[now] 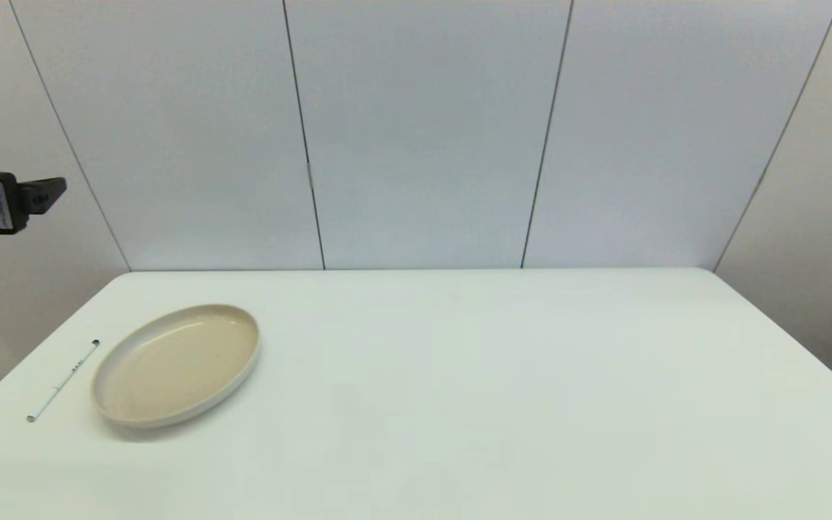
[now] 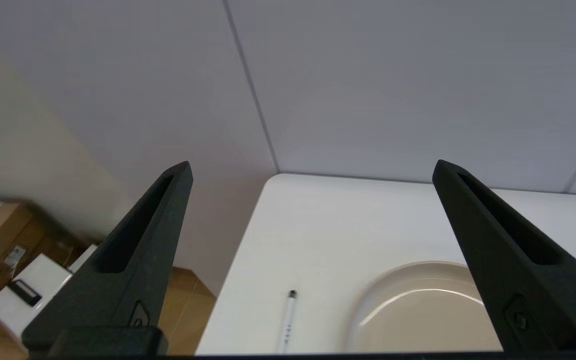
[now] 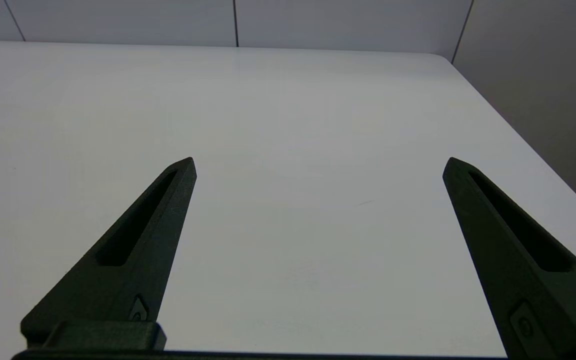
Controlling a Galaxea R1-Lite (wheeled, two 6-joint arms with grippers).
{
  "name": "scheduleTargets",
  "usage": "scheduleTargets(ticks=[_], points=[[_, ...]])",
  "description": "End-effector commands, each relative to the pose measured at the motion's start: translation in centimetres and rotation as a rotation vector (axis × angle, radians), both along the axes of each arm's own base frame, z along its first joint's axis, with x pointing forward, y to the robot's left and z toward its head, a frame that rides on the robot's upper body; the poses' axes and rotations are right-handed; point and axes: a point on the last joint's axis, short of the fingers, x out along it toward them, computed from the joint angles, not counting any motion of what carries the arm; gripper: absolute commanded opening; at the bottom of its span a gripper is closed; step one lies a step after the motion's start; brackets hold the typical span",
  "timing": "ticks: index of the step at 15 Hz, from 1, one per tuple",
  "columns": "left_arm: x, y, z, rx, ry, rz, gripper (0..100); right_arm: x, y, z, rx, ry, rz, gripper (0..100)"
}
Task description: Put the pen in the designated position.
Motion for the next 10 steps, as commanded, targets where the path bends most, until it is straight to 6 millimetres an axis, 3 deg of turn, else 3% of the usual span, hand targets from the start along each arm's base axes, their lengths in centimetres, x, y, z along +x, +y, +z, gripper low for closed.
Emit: scheduleTargets(ticks=[1, 3, 6, 10], points=[[-4.4, -4.2, 2.2, 0.001, -0.044, -0.159, 100, 0.0, 0.0, 0.0, 0.000, 0.001, 0.000, 100], [-6.7, -5.4, 2.4, -0.001, -0.027, -0.233, 100, 0.0, 0.0, 0.0, 0.000, 0.001, 0.000, 100], [-9.5, -5.5, 2.7, 0.002, -0.062, -0.257, 100, 0.0, 0.0, 0.0, 0.000, 0.001, 0.000, 100], [-12.0, -5.5, 1.5, -0.007, -0.078, -0.320, 100, 0.0, 0.0, 0.0, 0.000, 0.001, 0.000, 100]])
